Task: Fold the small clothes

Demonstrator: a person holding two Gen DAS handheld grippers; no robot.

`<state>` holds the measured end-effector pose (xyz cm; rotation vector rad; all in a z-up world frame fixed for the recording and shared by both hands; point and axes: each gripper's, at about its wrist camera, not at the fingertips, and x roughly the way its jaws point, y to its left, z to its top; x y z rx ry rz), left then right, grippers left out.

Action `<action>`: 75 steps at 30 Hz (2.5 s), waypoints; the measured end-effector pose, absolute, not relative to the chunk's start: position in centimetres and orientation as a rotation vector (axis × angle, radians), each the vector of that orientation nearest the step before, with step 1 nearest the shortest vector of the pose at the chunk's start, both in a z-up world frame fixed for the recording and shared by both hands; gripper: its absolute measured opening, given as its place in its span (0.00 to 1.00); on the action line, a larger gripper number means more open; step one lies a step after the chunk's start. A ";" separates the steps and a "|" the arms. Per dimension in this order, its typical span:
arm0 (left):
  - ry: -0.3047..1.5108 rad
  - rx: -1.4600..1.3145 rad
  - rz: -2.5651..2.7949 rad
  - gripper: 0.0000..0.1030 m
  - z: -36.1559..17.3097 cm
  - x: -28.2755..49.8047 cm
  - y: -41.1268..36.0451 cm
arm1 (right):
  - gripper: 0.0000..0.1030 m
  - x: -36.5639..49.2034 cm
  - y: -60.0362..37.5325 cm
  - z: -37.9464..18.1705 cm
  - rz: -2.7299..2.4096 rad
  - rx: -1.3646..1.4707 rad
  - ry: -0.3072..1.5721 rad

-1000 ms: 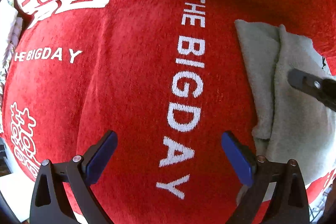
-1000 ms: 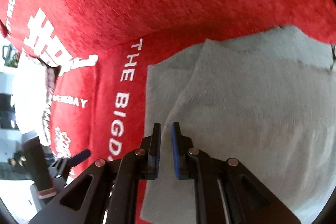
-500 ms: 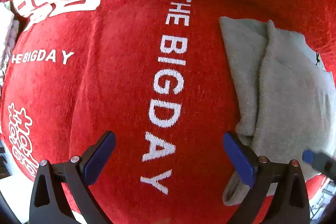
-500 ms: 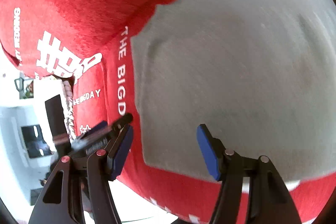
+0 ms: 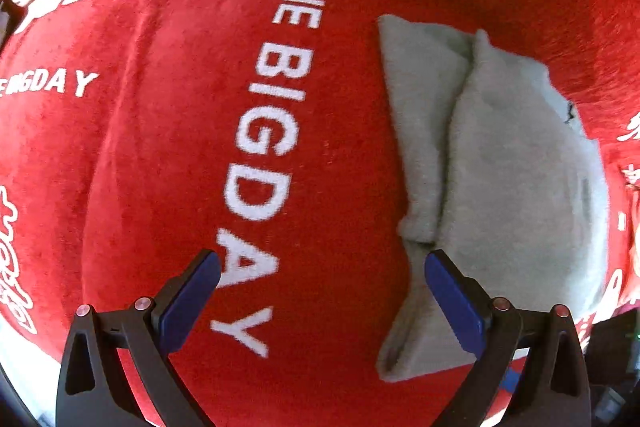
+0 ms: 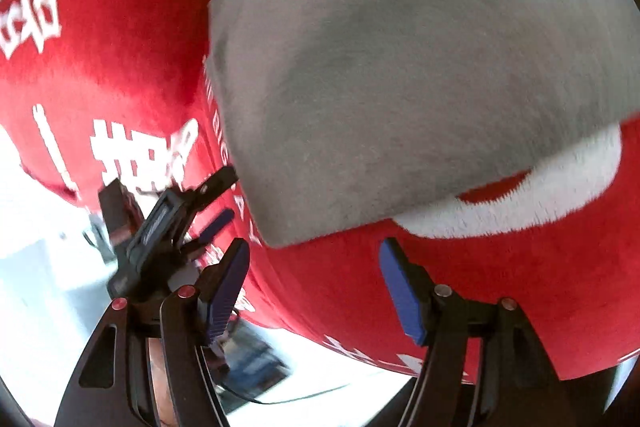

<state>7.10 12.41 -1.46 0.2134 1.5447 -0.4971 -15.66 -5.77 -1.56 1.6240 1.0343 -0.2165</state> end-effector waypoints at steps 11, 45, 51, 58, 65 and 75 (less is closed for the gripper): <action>1.579 0.081 -0.651 0.99 -0.6 7.6 9.8 | 0.71 -15.1 -6.4 -3.8 -0.271 1.863 0.771; 1.644 0.143 -0.963 0.96 -2.0 5.7 -0.9 | 0.49 -13.9 -9.1 0.5 -0.072 1.547 1.091; 1.609 0.241 -0.916 0.64 -2.1 5.6 -0.5 | 0.57 -14.4 -13.8 5.1 -0.159 1.298 1.089; 1.597 0.232 -0.870 0.31 -1.8 6.4 0.4 | 0.04 -11.6 -18.3 4.5 -0.325 1.053 1.150; 1.627 0.056 -0.865 0.18 -0.4 7.4 1.9 | 0.01 -11.4 -17.7 1.2 -0.292 0.977 1.223; 1.540 -0.043 -1.085 0.18 7.8 2.9 -4.7 | 0.05 -17.7 -21.4 2.7 -0.238 1.204 1.068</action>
